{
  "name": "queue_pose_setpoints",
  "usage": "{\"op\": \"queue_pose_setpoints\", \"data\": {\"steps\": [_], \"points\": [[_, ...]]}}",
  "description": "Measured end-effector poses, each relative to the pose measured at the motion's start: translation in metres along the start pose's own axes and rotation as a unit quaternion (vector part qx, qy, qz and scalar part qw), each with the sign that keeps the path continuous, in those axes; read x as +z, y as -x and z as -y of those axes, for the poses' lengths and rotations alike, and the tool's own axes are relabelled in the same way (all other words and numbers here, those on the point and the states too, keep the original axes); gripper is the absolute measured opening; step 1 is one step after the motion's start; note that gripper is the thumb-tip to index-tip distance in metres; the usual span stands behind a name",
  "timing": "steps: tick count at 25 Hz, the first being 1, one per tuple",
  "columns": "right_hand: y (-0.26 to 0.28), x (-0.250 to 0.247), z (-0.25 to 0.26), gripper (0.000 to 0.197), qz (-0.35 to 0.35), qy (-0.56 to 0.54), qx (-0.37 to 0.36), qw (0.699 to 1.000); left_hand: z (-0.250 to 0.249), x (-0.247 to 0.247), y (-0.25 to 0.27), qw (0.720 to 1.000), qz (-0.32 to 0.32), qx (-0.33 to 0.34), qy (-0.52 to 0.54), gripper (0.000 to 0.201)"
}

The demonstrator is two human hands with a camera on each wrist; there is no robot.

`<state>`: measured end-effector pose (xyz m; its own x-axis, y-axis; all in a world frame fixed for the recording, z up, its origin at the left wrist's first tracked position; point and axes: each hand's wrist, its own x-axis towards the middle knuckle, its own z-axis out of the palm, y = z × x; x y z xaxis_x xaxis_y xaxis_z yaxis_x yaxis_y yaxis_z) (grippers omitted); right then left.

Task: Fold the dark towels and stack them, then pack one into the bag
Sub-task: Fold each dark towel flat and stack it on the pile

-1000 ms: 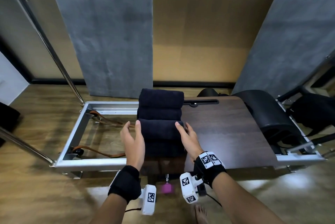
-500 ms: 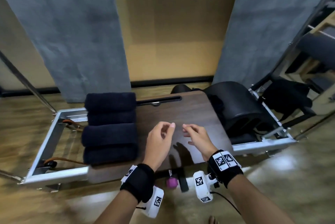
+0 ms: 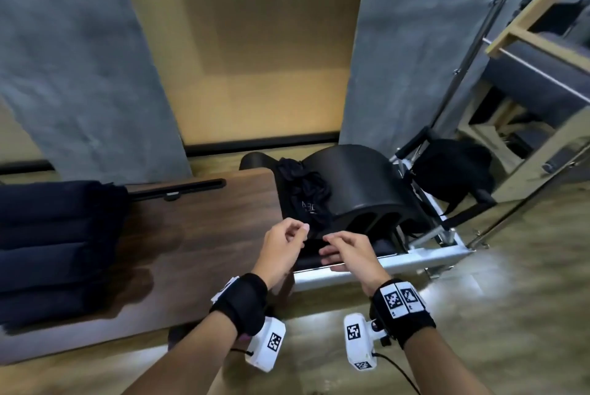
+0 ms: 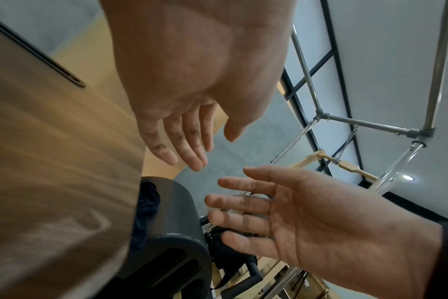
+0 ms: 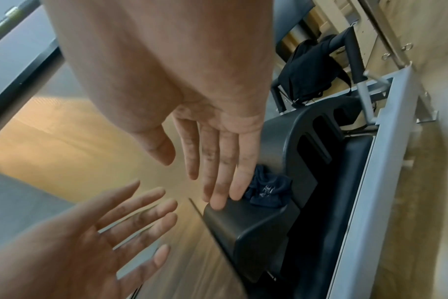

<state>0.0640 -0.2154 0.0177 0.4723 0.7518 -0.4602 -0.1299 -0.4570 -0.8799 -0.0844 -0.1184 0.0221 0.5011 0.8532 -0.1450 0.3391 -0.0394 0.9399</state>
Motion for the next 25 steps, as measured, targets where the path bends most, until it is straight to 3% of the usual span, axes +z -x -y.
{"op": "queue_pose_setpoints", "data": {"steps": [8,17,25], "points": [[-0.096,-0.071,0.014,0.020,0.011,0.041,0.041,0.998,-0.014,0.045,-0.071,0.996,-0.026,-0.081,0.024,0.015],[-0.293,-0.070,0.025,0.014,0.060,0.150,0.113,0.981,0.002,0.075,-0.229,0.976,-0.067,-0.188,0.089,0.017],[-0.435,-0.035,-0.003,0.050,0.096,0.185,0.191,0.959,0.052,0.091,-0.327,0.960,-0.093,-0.251,0.078,0.012]]}}
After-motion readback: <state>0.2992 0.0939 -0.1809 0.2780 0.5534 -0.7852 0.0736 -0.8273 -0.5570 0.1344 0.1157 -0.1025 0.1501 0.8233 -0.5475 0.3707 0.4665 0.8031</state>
